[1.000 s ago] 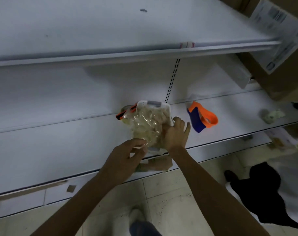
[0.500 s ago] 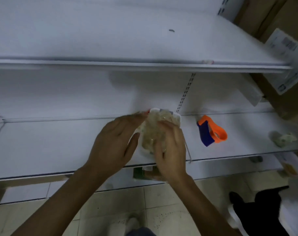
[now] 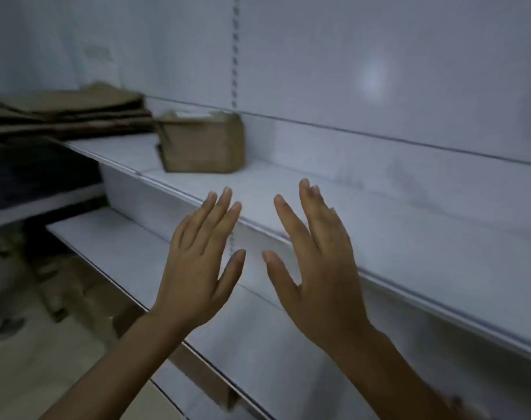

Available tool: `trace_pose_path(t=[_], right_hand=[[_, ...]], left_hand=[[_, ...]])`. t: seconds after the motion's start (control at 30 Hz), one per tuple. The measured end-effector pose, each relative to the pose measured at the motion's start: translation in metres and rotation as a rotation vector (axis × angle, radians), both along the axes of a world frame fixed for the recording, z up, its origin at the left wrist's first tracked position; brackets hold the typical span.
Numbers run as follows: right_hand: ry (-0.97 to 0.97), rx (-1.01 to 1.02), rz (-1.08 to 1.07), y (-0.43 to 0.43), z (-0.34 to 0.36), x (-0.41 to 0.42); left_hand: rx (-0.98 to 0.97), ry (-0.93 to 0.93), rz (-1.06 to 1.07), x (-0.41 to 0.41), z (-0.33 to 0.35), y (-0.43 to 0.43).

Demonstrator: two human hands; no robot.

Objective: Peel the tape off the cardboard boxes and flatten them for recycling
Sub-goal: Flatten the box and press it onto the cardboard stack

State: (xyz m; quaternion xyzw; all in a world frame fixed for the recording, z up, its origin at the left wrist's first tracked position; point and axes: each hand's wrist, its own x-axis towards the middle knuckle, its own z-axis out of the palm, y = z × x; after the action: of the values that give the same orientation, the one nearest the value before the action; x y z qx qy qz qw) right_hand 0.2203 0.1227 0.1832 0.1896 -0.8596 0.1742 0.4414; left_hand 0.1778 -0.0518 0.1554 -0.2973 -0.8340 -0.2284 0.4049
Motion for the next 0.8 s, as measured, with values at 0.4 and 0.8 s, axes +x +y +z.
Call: trace_pose_path(t=[0.4, 0.8], right_hand=[[-0.118, 0.090, -0.054, -0.130, 0.053, -0.179], [0.219, 0.308, -0.191, -0.146, 0.057, -0.253]], left_hand=[[0.300, -0.322, 0.038, -0.179, 0.041, -0.150], [-0.078, -0.169, -0.244, -0.281, 0.056, -0.173]])
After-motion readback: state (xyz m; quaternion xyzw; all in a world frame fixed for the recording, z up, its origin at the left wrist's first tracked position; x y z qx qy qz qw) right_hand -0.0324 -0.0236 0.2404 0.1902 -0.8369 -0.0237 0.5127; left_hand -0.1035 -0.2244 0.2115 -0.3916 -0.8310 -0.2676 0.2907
